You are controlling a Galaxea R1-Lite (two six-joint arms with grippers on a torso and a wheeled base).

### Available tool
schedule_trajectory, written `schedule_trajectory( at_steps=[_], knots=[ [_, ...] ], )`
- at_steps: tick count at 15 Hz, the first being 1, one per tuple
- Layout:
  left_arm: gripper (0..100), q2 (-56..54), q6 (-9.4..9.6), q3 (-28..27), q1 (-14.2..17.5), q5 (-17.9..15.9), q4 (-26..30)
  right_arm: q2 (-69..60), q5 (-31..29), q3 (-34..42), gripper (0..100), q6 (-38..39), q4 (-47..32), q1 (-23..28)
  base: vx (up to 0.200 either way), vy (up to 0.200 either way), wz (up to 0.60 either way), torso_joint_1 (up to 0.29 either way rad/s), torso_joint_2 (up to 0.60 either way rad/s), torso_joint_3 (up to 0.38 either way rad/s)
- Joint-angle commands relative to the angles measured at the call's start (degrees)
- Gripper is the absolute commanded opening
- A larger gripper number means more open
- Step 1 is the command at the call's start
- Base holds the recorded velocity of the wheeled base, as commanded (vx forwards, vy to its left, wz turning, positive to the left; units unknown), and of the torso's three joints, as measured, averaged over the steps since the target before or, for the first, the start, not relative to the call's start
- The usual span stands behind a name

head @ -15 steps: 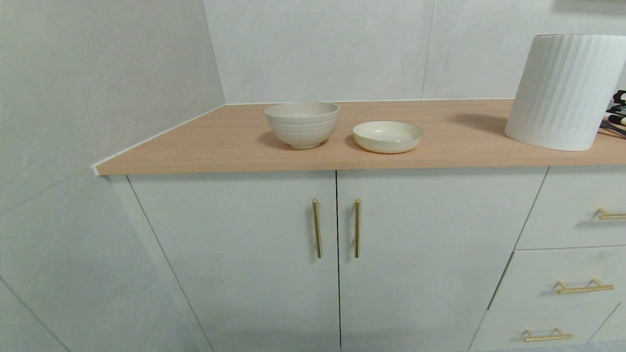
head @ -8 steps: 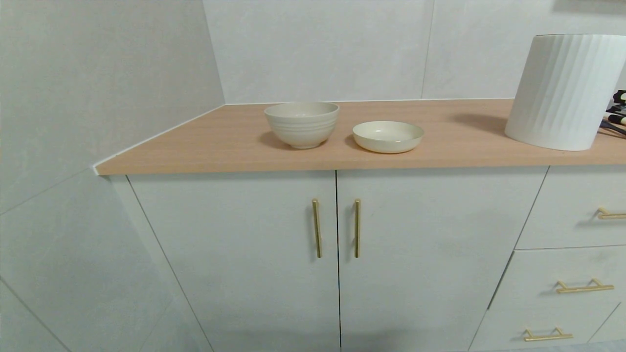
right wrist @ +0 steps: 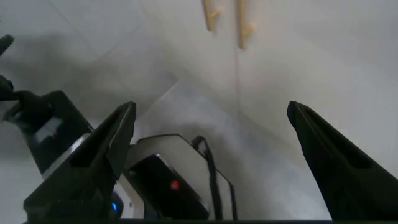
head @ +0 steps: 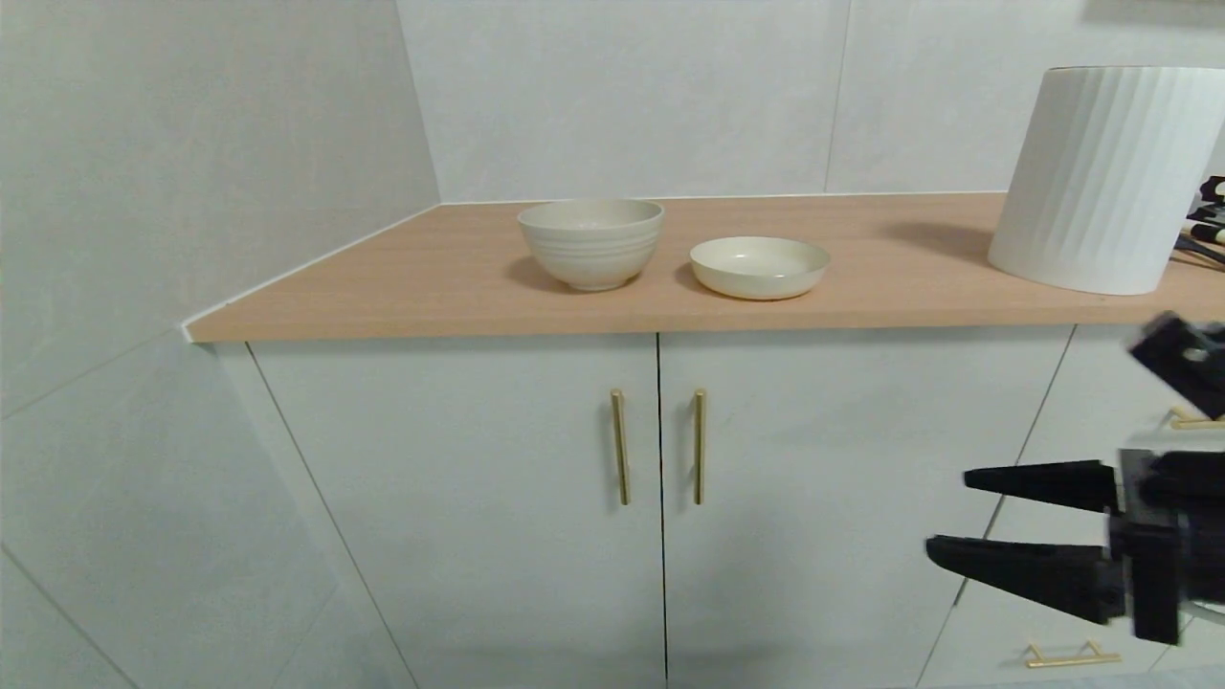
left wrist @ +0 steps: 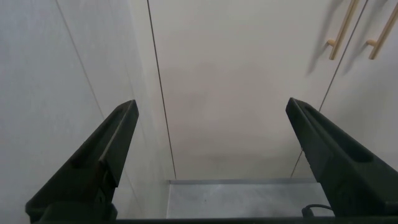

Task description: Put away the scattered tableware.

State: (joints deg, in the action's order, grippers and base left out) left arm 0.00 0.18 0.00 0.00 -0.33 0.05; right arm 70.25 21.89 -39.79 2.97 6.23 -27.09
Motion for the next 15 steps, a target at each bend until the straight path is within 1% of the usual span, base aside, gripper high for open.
schedule_trajectory(
  at_steps=[1, 3, 4, 7, 9, 10, 11, 12, 14, 15],
  knots=[
    [100, 0.09, -0.01, 0.0, 0.0, -0.02, -0.05, 15.88, 0.08, -6.44, 100, 2.04, 4.93, -4.64, 0.0, 0.0, 0.0, 0.0, 0.0, 0.0],
    [100, 0.09, -0.01, 0.0, 0.0, -0.02, 0.04, 19.83, 0.08, -9.69, 100, 4.85, 5.11, -6.57, 0.0, 0.0, 0.0, 0.0, 0.0, 0.0],
    [100, 0.09, -0.01, 0.0, 0.0, -0.02, -0.05, 23.52, -0.01, -12.15, 100, 7.57, 5.28, -7.72, 0.0, 0.0, 0.0, 0.0, 0.0, 0.0],
    [100, 0.09, -0.01, 0.0, 0.0, -0.02, -0.05, 28.8, -0.01, -15.41, 100, 8.36, 8.1, -7.72, 0.0, 0.0, 0.0, 0.0, 0.0, 0.0],
    [100, 0.09, -0.01, 0.0, 0.0, -0.02, 0.04, 32.93, -0.1, -16.02, 100, 8.45, 12.67, -7.89, 0.0, 0.0, 0.0, 0.0, 0.0, 0.0],
    [100, 0.09, -0.01, 0.0, 0.0, -0.02, 0.04, 36.27, -0.45, -15.49, 100, 8.63, 18.03, -8.16, 0.0, 0.0, 0.0, 0.0, 0.0, 0.0],
    [100, 0.09, -0.01, 0.0, 0.0, -0.02, -0.05, 37.59, -0.54, -15.14, 100, 8.8, 20.49, -8.16, 0.0, 0.0, 0.0, 0.0, 0.0, 0.0],
    [100, 0.09, -0.01, 0.0, 0.0, -0.02, 0.04, 39.17, -0.54, -13.91, 100, 10.38, 24.8, -8.16, 0.0, 0.0, 0.0, 0.0, 0.0, 0.0],
    [100, 0.09, -0.01, 0.0, 0.0, -0.02, 0.04, 40.84, -0.62, -13.65, 100, 12.58, 29.28, -8.16, 0.0, 0.0, 0.0, 0.0, 0.0, 0.0],
    [100, 0.09, -0.01, 0.0, 0.0, -0.02, -0.05, 41.19, -0.98, -13.65, 100, 13.11, 30.07, -8.16, 0.0, 0.0, 0.0, 0.0, 0.0, 0.0]
  ],
)
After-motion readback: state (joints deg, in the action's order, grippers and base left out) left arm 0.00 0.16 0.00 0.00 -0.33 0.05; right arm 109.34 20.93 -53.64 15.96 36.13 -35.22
